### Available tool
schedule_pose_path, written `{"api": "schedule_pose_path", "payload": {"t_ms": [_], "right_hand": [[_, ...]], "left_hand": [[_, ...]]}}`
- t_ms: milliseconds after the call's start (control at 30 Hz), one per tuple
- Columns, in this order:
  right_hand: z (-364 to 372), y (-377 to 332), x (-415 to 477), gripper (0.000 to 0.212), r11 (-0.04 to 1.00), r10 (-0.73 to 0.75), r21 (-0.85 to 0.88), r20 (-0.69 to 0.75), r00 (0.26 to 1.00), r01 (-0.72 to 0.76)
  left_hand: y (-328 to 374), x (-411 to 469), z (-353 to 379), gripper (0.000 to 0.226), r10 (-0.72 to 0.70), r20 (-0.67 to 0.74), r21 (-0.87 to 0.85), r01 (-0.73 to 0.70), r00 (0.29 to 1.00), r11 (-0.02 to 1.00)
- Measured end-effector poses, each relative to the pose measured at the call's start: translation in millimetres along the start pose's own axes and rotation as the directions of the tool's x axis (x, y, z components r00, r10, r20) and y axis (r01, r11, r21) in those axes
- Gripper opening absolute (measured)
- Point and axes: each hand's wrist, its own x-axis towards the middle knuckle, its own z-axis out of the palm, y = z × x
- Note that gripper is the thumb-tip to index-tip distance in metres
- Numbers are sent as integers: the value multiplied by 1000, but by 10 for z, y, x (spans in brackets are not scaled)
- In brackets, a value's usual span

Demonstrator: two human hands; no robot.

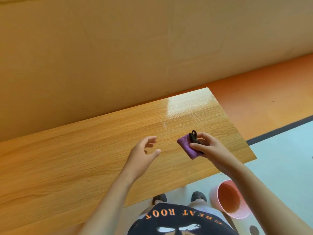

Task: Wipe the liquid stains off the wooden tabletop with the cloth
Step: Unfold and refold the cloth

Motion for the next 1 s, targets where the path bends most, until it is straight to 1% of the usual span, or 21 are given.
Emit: {"api": "schedule_pose_path", "payload": {"t_ms": [67, 167, 267, 367, 467, 500, 567, 633, 700, 800, 867, 900, 933, 1000], "right_hand": [[4, -177, -160, 22, 993, -1, 119, 59, 998, -6], [44, -322, -318, 43, 971, -39, 239, 149, 988, 3], [114, -371, -384, 56, 929, -91, 370, 169, 981, 22], [185, -401, -407, 53, 881, -119, 471, 136, 984, 42], [250, -394, -408, 48, 852, -148, 522, 172, 974, 37], [253, -388, -402, 46, 862, -152, 504, 168, 974, 48], [228, -415, -387, 46, 906, -178, 406, 108, 978, 120], [178, -474, -386, 51, 919, -223, 336, 10, 975, 206], [132, -528, -406, 49, 929, -262, 252, -65, 963, 269], [97, -569, -435, 26, 940, -303, 132, -107, 947, 315], [120, -583, -449, 16, 941, -312, 93, -130, 941, 325], [135, -584, -458, 14, 943, -309, 80, -142, 940, 322], [149, -583, -466, 14, 946, -301, 76, -155, 941, 315], [160, -583, -479, 15, 952, -265, 101, -194, 945, 288]], "left_hand": [[274, 12, -56, 45, 109, 46, -78, -105, 993, 991], [581, 27, -47, 47, 251, 152, -155, -228, 956, 961], [706, 40, -14, 38, 346, 168, -227, -305, 923, 925], [696, 61, -47, 29, 358, 176, -327, -288, 917, 900], [682, 72, -99, 19, 380, 189, -398, -282, 906, 873], [682, 72, -110, 15, 386, 196, -412, -282, 901, 866], [678, 65, -127, 10, 388, 188, -454, -271, 902, 849], [665, 63, -162, 12, 375, 138, -507, -259, 917, 822], [651, 72, -205, 16, 347, 77, -508, -263, 935, 820], [643, 85, -222, 17, 303, 49, -504, -238, 952, 830], [633, 85, -215, 15, 288, 96, -541, -192, 953, 819], [620, 81, -217, 14, 284, 141, -603, -145, 948, 784], [605, 83, -214, 19, 276, 193, -684, -73, 942, 726], [563, 94, -187, 48, 260, 291, -809, 91, 921, 581]]}}
